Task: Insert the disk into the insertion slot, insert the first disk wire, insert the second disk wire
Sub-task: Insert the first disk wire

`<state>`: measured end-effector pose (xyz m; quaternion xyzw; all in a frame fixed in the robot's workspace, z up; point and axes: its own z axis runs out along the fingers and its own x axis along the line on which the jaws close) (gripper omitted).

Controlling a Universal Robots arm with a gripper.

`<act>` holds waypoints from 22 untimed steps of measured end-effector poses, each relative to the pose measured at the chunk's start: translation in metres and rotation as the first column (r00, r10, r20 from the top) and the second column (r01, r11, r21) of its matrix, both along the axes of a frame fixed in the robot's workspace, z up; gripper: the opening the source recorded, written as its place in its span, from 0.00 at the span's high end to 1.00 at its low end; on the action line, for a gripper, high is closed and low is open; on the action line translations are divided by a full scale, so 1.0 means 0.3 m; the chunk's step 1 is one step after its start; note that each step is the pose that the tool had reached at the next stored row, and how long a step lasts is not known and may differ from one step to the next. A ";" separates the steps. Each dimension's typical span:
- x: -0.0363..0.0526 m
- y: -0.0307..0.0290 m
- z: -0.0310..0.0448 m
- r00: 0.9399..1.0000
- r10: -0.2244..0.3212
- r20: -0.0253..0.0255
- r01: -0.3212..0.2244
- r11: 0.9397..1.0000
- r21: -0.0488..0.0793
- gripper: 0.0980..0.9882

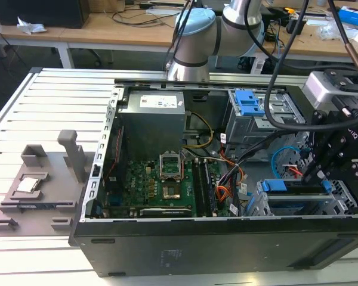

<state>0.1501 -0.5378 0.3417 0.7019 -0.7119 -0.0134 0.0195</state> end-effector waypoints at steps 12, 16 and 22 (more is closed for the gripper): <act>0.018 0.000 -0.006 1.000 0.000 -0.001 0.000 1.000 0.007 0.92; 0.018 -0.003 -0.008 1.000 0.000 0.000 0.000 1.000 0.011 0.92; 0.017 -0.016 -0.019 1.000 0.000 0.000 0.000 1.000 0.011 0.92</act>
